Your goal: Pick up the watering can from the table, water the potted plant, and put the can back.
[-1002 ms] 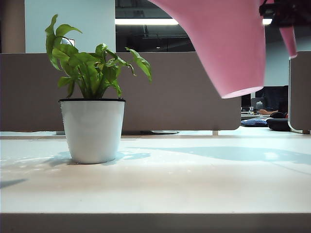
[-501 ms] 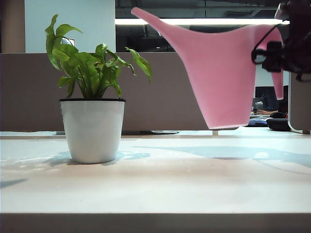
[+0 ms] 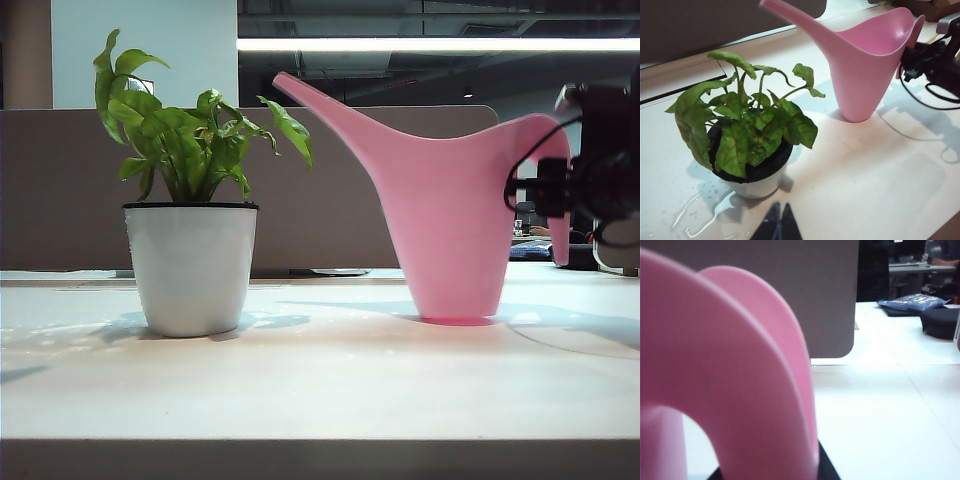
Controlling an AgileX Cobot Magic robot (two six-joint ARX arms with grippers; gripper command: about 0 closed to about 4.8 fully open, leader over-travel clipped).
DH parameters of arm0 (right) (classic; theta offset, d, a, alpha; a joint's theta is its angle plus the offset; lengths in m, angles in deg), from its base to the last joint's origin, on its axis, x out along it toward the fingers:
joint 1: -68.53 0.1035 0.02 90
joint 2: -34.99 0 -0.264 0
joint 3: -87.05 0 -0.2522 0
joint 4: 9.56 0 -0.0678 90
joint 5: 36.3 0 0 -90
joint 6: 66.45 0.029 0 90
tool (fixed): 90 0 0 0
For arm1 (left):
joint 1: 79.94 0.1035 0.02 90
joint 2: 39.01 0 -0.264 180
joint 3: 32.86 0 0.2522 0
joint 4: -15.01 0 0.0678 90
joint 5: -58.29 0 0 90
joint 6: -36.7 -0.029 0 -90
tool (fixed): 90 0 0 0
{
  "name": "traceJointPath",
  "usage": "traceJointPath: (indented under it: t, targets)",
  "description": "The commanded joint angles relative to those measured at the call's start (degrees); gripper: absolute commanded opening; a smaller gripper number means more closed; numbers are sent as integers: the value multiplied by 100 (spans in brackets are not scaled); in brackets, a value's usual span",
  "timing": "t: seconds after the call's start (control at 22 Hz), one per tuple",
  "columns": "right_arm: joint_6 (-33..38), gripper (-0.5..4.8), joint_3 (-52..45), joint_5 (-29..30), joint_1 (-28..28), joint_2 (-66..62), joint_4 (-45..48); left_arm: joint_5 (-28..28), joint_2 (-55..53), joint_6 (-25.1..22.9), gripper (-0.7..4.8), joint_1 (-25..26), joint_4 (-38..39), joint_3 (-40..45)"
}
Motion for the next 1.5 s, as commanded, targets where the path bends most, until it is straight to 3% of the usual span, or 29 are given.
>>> traceJointPath:
  t: [0.05,0.14,0.32,0.59,0.68,0.96,1.05,1.09,1.14,1.32,1.5]
  targets:
    - [94,112,42,13,9,-212,601,11,13,-9,-4,11,-39,-15]
    - [94,130,42,13,9,-280,584,11,9,-9,-4,11,-39,-15]
    - [92,297,42,13,9,-273,557,13,7,-9,-4,11,-39,-15]
    - [90,299,-44,81,9,-61,129,9,7,-4,-4,11,-39,-15]
    - [90,329,-313,114,9,337,-85,11,7,-4,-4,11,-46,-17]
    - [90,327,-1445,107,9,1976,-699,28,7,-4,-4,11,-44,-15]
    - [90,255,-1836,118,11,2752,-925,146,9,-13,-4,11,-70,-15]
    - [90,153,-2026,129,11,3333,-1121,267,31,-109,-4,11,-90,-15]
    - [90,112,-2105,142,11,3748,-1342,356,57,-227,-4,11,-131,-7]
    - [90,41,-2090,142,20,6349,-3499,415,603,-387,-4,11,-1261,706]
    - [87,8,-2085,138,33,8332,-5309,413,1217,-385,-4,9,-1633,1458]
